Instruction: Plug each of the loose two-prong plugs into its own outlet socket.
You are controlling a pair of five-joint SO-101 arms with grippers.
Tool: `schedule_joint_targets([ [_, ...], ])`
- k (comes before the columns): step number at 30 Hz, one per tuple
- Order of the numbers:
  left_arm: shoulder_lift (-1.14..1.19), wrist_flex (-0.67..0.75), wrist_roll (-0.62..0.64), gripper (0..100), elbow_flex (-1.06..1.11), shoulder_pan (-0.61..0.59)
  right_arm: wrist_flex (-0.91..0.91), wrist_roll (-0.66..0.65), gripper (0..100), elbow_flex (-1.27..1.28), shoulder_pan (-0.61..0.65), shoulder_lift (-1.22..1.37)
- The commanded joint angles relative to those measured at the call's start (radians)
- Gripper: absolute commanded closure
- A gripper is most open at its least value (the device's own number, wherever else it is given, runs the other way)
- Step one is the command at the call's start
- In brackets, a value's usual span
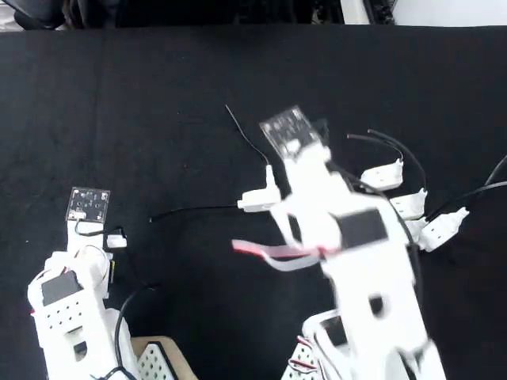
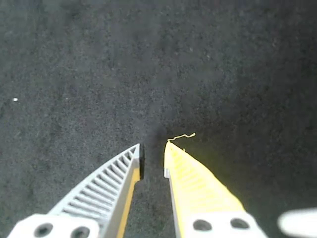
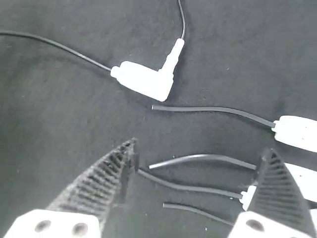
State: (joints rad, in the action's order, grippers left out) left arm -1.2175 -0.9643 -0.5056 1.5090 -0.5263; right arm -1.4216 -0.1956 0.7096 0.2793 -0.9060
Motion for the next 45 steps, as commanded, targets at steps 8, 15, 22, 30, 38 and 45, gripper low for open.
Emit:
schedule_joint_targets([
  [8,-0.009,0.057,0.13,97,0.01,0.11,0.279,-0.012,97.1,0.43,0.002,-0.642],
  [15,-0.009,0.058,0.132,97,0.024,0.143,0.427,-0.012,96.9,0.771,-0.029,-0.995],
  [22,-0.201,0.049,0.137,97,0.104,0.142,0.35,-0.014,98.5,0.963,-0.126,-0.97],
  [30,-0.62,-0.183,0.181,97,0.188,0.148,0.127,-0.008,98.5,0.975,-0.227,-0.97],
  [38,-0.595,-0.19,0.181,97,0.191,0.176,0.13,-0.009,98.5,0.975,-0.229,-0.97],
  [45,-0.595,-0.19,0.181,97,0.191,0.176,0.13,-0.009,98.5,0.975,-0.229,-0.97],
])
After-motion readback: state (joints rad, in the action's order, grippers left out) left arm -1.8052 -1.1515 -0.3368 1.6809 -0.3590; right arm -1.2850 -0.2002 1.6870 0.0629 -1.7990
